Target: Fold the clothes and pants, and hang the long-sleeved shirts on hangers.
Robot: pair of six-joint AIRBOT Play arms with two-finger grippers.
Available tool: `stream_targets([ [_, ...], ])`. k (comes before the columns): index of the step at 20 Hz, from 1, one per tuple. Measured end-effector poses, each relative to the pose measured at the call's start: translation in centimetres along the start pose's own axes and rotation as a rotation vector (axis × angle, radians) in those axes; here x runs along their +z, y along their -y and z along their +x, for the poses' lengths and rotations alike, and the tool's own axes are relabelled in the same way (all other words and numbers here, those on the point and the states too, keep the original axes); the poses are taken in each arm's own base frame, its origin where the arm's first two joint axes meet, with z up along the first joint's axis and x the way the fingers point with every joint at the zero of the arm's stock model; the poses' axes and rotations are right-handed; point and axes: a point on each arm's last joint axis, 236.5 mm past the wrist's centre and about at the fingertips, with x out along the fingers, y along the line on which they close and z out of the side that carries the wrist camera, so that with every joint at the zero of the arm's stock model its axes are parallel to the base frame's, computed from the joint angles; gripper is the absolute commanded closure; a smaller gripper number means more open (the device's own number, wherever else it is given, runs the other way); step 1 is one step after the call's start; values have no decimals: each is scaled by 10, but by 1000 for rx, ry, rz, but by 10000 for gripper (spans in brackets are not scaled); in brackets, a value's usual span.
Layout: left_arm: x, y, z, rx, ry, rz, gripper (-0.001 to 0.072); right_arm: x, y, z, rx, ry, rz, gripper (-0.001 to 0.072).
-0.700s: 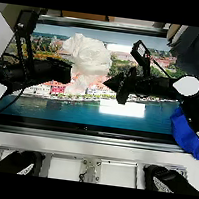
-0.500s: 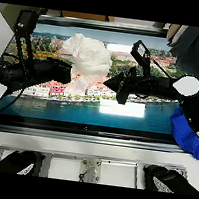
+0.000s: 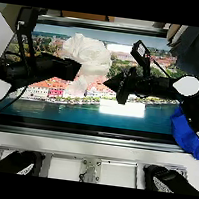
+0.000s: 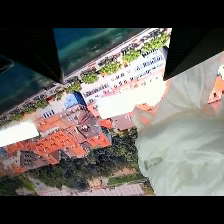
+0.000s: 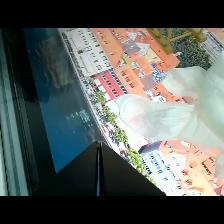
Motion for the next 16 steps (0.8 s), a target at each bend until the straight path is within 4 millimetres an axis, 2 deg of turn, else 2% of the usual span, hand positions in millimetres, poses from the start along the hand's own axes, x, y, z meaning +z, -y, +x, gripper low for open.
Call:
stream_targets([
  [1,3,-5,9,8,9,-7,0,0,0,0,0,0,0,698],
  [3,6,-26,36,50,18,-28,1,0,0,0,0,0,0,698],
  [6,2,-78,88,137,15,-78,1,0,0,0,0,0,0,698],
  [9,-14,-134,145,218,-34,-131,0,0,0,0,0,0,0,698],
  [11,-28,-162,183,248,-81,-160,0,0,0,0,0,0,0,698],
  [13,-43,-181,219,264,-126,-176,0,0,0,0,0,0,0,698],
  [16,-61,-193,264,252,-163,-227,0,0,0,0,0,0,0,698],
])
